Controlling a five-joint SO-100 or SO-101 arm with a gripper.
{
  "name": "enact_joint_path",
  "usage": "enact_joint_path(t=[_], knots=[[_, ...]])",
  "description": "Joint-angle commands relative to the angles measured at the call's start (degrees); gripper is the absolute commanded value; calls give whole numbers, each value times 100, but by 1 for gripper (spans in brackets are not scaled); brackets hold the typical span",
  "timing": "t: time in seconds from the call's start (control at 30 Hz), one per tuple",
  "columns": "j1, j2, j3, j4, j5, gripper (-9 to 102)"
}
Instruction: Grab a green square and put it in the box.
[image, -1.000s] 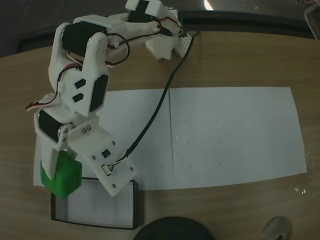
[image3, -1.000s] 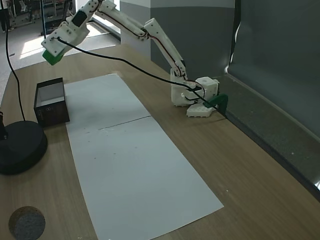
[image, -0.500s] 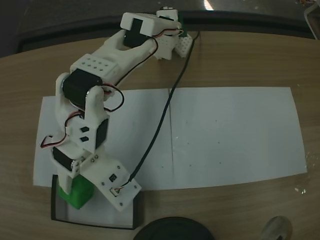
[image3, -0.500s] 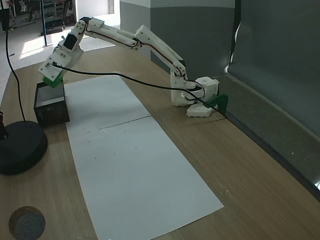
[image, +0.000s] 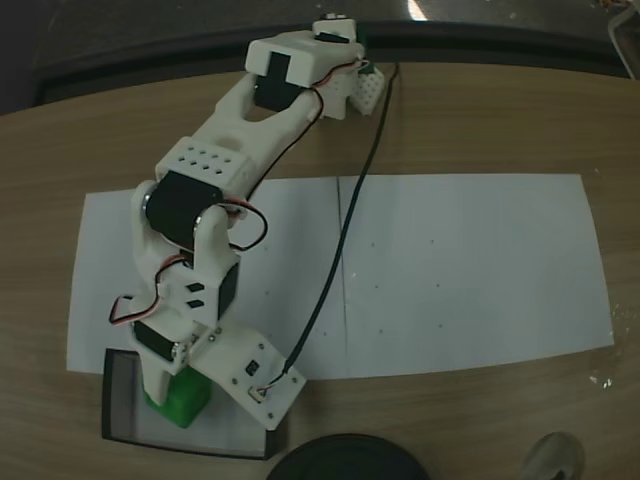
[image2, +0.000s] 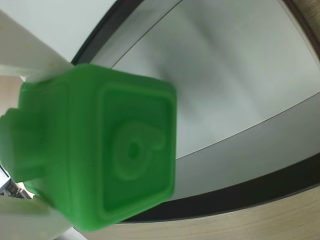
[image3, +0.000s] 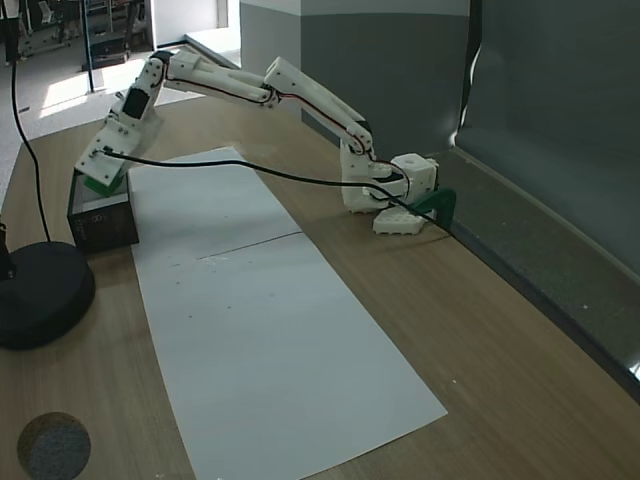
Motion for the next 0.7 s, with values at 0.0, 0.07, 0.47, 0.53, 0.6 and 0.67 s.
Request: enact_joint_path(t=[0.0, 0.07, 0.47, 0.53, 0.6, 0.67], knots=[[18, 193, -105, -97, 26, 22], [18, 211, -105, -79, 26, 24], [70, 272, -105, -70, 26, 25], [70, 272, -105, -70, 35, 26], [79, 272, -105, -62, 35, 30], [79, 272, -88, -62, 0, 33]])
